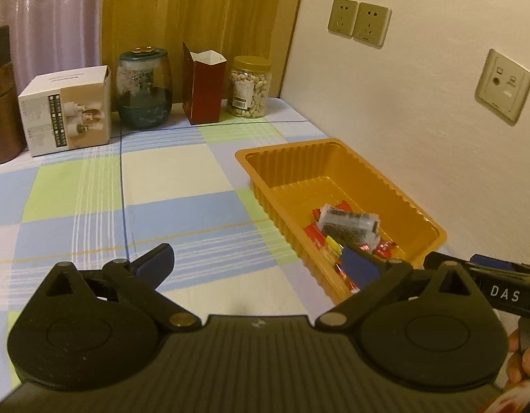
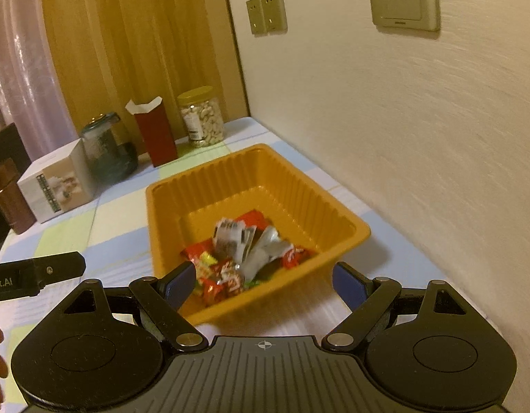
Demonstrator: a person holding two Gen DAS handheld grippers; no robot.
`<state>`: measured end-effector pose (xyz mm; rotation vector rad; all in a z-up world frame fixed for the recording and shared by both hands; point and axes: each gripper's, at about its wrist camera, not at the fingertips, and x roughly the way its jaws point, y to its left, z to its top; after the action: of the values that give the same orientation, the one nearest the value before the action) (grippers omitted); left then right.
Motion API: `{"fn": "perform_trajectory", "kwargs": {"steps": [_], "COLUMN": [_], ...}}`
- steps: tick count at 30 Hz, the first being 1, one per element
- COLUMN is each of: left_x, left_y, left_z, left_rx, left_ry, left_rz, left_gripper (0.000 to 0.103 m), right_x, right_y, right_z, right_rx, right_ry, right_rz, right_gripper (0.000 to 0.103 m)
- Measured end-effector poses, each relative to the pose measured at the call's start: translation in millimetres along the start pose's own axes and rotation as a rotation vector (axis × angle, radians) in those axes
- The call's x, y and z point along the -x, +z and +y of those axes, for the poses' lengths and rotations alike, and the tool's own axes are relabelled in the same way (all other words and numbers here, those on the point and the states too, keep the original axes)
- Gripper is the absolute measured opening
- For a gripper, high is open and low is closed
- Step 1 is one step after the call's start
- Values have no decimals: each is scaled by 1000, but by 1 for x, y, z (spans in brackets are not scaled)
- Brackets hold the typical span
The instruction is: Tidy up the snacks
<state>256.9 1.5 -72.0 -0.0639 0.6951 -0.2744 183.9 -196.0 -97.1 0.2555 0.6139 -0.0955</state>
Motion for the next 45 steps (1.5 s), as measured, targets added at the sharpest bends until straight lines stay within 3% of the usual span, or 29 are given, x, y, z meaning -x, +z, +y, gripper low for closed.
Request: {"fn": "perform_trajectory", "kwargs": {"steps": [9, 22, 32, 45], "left_x": [53, 125, 176, 228], "left_y": [-24, -64, -74, -83], "left_z": [-19, -46, -51, -62], "left_rx": [-32, 12, 90, 76], "left_ry": [39, 95, 124, 143], "left_rz": [-24, 3, 8, -31], "left_gripper": [103, 103, 103, 103], "right_x": [41, 106, 156, 214], "right_y": [-9, -25, -35, -44], "right_z": [-2, 1, 1, 8], "right_rx": [-1, 60, 90, 150], "right_ry": [34, 80, 107, 138], "right_rz": [15, 30, 37, 6], "right_gripper": [86, 86, 86, 86]}}
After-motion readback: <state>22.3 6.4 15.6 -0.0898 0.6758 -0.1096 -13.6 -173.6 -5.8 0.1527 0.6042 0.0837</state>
